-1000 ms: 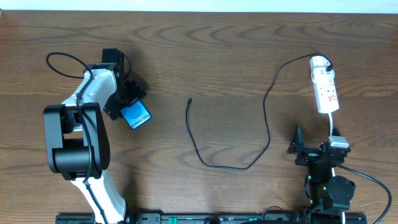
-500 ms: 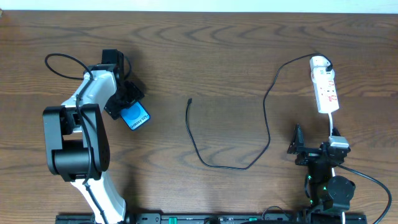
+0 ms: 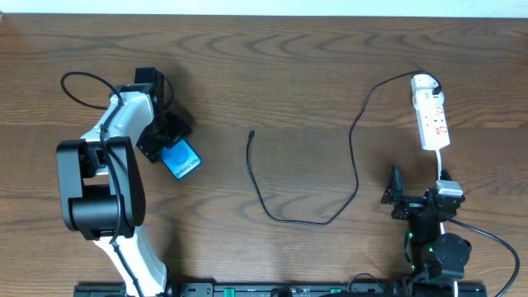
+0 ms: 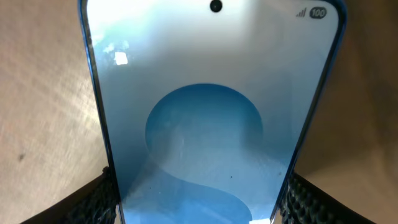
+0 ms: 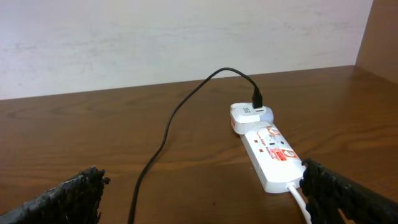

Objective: Plug charger to phone and switch on socket
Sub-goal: 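Lift the phone with the left gripper and turn it toward center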

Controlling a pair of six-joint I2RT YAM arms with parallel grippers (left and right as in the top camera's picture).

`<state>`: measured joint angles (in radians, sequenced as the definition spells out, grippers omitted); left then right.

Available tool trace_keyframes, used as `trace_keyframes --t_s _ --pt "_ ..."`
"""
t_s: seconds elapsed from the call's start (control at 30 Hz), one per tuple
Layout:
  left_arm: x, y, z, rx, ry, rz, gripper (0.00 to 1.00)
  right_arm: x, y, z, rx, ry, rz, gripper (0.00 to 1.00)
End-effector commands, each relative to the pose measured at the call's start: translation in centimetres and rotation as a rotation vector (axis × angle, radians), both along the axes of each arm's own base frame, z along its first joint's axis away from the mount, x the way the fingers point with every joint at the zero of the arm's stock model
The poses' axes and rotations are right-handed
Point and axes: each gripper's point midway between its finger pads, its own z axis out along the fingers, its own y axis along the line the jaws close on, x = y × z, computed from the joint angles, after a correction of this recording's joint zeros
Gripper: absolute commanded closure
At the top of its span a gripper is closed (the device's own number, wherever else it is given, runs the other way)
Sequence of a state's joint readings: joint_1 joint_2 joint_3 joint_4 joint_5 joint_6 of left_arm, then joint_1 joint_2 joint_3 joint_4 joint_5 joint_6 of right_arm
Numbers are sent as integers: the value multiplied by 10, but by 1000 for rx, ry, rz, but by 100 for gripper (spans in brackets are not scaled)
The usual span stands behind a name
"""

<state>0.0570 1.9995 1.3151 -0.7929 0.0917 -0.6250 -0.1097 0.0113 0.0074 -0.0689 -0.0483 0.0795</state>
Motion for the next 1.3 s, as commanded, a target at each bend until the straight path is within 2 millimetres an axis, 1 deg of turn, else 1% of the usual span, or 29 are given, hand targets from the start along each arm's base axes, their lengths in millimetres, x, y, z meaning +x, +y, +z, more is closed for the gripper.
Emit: trace_keyframes --t_s 0.0,0.17,0.5,0.8,0.87,0.93,1.03,1.17,1.27 --pt "-4 -1 20 -8 -31 0 26 0 1 0 9 -1 1 1" --pt "1 -11 37 -67 -86 -2 26 0 1 0 9 -1 0 1" --pt "3 -45 46 -273 -101 -3 27 0 1 0 9 -2 0 1" --pt "6 -71 60 -471 -97 84 27 0 1 0 9 -1 0 1" --pt "8 -75 65 -527 -98 121 27 0 1 0 9 -2 1 1" --pt "10 -74 68 -569 -93 167 32 0 1 0 9 -2 1 1" --pt "12 -72 75 -638 -87 232 34 0 1 0 9 -2 1 1" --pt "14 -69 84 -717 -69 328 34 0 1 0 9 -2 1 1" --pt "16 -70 91 -781 -51 387 34 0 1 0 9 -1 0 1"
